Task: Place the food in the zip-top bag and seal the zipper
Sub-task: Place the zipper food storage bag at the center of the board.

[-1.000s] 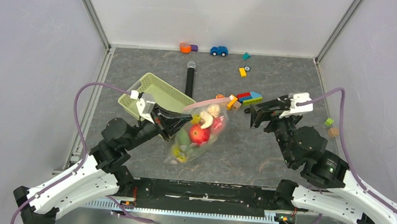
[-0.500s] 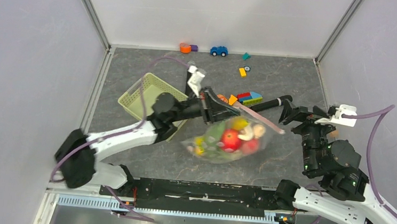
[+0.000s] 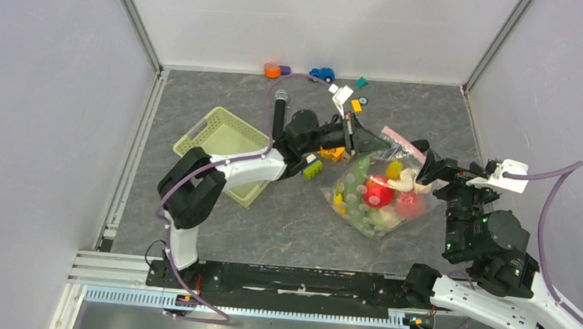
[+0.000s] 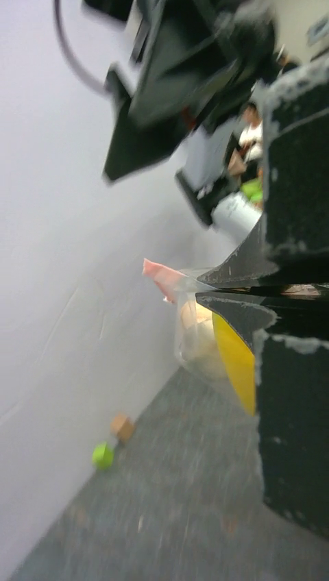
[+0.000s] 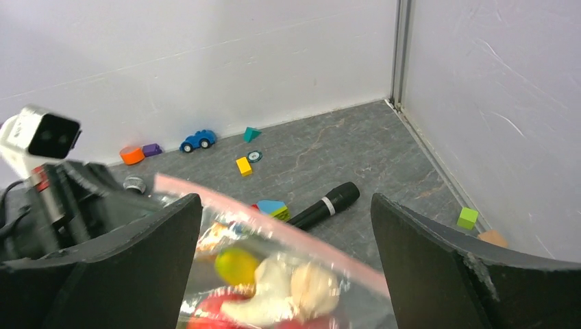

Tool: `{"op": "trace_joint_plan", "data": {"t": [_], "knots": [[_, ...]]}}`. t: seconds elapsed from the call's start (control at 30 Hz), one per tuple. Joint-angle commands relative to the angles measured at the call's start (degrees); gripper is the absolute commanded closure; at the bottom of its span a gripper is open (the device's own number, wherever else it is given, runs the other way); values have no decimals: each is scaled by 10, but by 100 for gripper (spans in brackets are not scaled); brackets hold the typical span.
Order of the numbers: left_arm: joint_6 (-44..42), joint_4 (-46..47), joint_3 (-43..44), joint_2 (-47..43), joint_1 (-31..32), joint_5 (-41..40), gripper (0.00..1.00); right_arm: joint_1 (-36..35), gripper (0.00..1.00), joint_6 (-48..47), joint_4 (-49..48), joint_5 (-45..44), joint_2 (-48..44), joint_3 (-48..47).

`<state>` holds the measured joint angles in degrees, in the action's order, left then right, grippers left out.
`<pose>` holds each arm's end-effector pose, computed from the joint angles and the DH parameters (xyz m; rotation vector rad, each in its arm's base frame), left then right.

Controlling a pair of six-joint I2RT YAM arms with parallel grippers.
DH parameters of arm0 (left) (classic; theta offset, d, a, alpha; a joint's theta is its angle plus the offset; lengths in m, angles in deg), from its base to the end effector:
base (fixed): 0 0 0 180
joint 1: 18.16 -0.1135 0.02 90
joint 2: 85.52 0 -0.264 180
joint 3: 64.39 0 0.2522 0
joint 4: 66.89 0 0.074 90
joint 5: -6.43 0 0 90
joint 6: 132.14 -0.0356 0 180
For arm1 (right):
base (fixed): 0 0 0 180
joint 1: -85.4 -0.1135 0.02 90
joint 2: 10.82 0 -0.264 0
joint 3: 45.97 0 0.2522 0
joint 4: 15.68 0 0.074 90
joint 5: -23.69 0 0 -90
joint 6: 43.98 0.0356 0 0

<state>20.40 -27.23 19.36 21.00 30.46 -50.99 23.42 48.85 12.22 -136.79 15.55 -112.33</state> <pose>0.2680 -0.3332 0.2992 0.4102 1.5804 -1.9409 0.0581 0.0378 0.4108 0.3012 1.4707 0.0750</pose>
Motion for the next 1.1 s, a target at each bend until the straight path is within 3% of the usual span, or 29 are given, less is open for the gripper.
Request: {"op": "trace_joint_plan", "data": {"t": [0.0, 0.1, 0.27, 0.43, 0.5, 0.53, 0.57, 0.7, 0.87, 1.0, 1.07], "knots": [[-213, -267, 123, 65, -5, -52, 91, 1, 2, -11, -20, -15, 3, 4], [-272, -357, 213, 130, -5, -55, 87, 1, 2, -11, -26, -16, 0, 15], [-283, -424, 341, 248, 3, 34, 85, 1, 2, -18, -34, -14, 6, 21], [-322, -478, 391, 287, 15, 48, 74, 1, 2, -24, -36, -19, 15, 26], [-352, -506, 390, 278, 17, 38, 51, 1, 2, -23, -36, -19, 20, 27], [-367, -522, 390, 270, 18, 27, 22, 1, 2, -23, -36, -19, 22, 28], [-379, -539, 389, 263, 17, 10, 1, 1, 2, -23, -35, -17, 22, 29], [-437, -628, 387, 203, 18, -78, 0, 1, 2, -23, -37, -13, 23, 35], [-488, -719, 335, 80, 17, -318, 0, 1, 2, -39, -36, -12, 20, 45], [-480, -729, 200, -52, 15, -475, 0, 1, 2, -30, -24, -8, 18, 62], [-439, -740, 124, -126, 13, -533, 0, 1, 2, 47, 40, 4, 23, 53]]}}
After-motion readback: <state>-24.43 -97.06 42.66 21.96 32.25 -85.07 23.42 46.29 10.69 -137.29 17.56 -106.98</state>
